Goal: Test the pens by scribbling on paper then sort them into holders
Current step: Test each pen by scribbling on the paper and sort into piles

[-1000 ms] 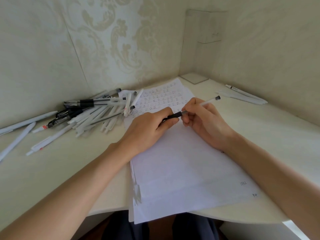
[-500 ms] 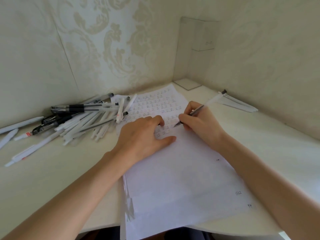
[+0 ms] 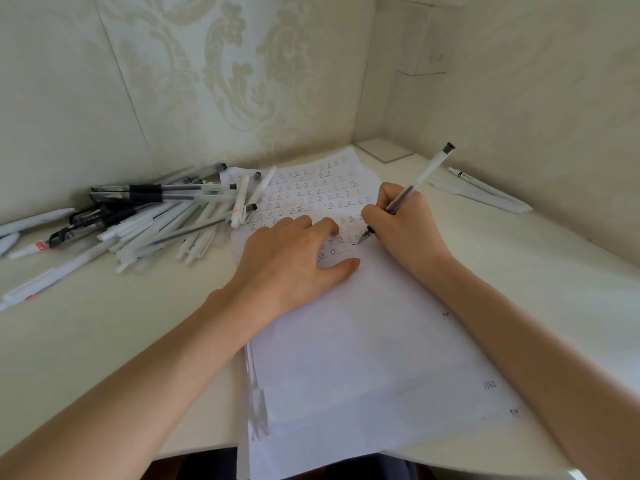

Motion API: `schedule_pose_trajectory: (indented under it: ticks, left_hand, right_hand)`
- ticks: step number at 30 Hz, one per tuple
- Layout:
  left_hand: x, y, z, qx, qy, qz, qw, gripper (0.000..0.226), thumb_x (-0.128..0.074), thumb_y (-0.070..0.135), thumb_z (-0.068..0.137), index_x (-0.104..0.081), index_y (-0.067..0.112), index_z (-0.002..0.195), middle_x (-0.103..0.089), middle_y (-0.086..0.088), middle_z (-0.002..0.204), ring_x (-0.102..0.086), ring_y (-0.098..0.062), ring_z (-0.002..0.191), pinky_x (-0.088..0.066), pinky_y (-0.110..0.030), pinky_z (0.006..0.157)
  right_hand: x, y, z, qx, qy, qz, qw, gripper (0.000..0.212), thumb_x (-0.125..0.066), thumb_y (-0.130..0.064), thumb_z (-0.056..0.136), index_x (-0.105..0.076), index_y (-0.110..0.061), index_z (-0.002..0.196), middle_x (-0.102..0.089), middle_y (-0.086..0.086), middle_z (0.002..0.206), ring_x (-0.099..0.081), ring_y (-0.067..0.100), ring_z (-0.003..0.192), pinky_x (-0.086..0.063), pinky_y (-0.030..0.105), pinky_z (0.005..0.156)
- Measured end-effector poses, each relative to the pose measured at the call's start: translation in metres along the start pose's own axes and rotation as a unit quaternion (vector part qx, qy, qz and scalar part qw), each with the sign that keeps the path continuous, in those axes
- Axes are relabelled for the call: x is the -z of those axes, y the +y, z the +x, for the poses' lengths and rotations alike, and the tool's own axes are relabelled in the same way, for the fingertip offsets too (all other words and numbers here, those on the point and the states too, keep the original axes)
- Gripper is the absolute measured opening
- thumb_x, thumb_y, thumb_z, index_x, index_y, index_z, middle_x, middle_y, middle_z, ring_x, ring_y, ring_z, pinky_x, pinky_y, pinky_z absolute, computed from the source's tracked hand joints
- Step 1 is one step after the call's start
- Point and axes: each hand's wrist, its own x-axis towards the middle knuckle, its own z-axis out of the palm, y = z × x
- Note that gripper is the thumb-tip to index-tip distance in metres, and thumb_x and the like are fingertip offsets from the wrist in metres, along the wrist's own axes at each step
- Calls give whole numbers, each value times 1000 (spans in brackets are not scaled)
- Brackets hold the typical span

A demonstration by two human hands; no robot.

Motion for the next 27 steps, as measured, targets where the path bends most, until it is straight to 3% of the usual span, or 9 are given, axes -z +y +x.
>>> schedule_pose_trajectory:
  ticks: [22,24,27]
  left_hand:
    - [3,2,-2,1,-13,10,1000,54,-41,66,82,-45,33,124,-54,10,108,-49,-14,107,-33,-28,70]
    - [4,2,-2,7,-12,-7,1000,52,-43,58,85,-42,27,127,-54,6,108,-50,-16,104,-35,-28,71]
    - [3,-2,0,39,-13,-151,988,43,-42,27,92,-33,11,131,-45,-1,98,-43,-16,92,-30,-25,72]
  right_hand:
    - [0,-2,-3,-6,-25,2,1000,22,-55,-8,76,-38,-12,62,-35,8,58,-31,16,54,-23,25,46]
    - [1,-2,-3,-4,-16,-7,1000,25,-54,-7,77,-35,-13,62,-32,6,57,-28,12,50,-21,22,42]
    - [2,-1,-2,-10,1,-3,1000,30,-53,-6,78,-31,-15,61,-29,-2,52,-23,7,43,-19,17,39]
